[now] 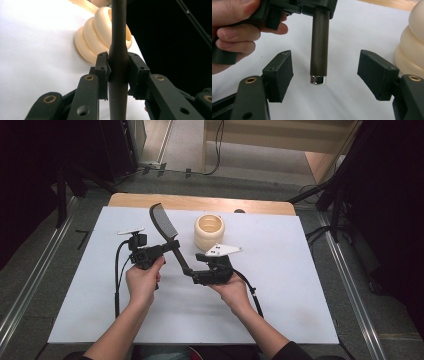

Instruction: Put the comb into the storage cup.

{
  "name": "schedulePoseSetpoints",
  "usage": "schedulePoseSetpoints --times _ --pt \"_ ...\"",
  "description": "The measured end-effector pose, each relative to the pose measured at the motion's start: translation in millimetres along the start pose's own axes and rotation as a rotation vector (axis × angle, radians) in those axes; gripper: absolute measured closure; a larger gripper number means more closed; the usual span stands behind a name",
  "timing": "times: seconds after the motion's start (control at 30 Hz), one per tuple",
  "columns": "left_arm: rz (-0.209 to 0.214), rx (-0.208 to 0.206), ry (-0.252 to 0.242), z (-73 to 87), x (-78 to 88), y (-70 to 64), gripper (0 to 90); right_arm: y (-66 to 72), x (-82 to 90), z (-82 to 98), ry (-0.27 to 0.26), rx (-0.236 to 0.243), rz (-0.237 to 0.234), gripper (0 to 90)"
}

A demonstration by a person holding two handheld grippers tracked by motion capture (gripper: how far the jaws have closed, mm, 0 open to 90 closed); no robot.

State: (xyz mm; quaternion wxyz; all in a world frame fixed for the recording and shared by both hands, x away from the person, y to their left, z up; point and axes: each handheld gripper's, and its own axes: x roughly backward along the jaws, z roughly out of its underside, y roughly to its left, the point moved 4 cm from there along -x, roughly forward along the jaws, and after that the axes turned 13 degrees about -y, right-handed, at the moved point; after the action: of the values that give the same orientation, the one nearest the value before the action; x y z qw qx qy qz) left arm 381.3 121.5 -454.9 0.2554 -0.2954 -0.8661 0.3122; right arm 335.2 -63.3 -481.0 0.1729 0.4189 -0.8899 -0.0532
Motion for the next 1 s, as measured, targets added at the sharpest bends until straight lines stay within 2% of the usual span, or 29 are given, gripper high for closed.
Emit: schedulePoseSetpoints --times 0.33,0.6,1.0 --pt "-0.004 -0.005 -0.001 -1.8 0.8 2.5 72.7 -7.6 13.5 6.0 0.015 0.025 0.029 26.0" --pt "0.002 -0.029 0.015 -2.1 0.6 2.0 72.8 -11.9 24.9 9.3 0.023 0.038 0.027 24.9" --pt "0.014 -0.044 0.021 -2.9 2.1 0.9 72.8 -14.4 40.8 12.4 0.032 0.047 0.010 24.9"
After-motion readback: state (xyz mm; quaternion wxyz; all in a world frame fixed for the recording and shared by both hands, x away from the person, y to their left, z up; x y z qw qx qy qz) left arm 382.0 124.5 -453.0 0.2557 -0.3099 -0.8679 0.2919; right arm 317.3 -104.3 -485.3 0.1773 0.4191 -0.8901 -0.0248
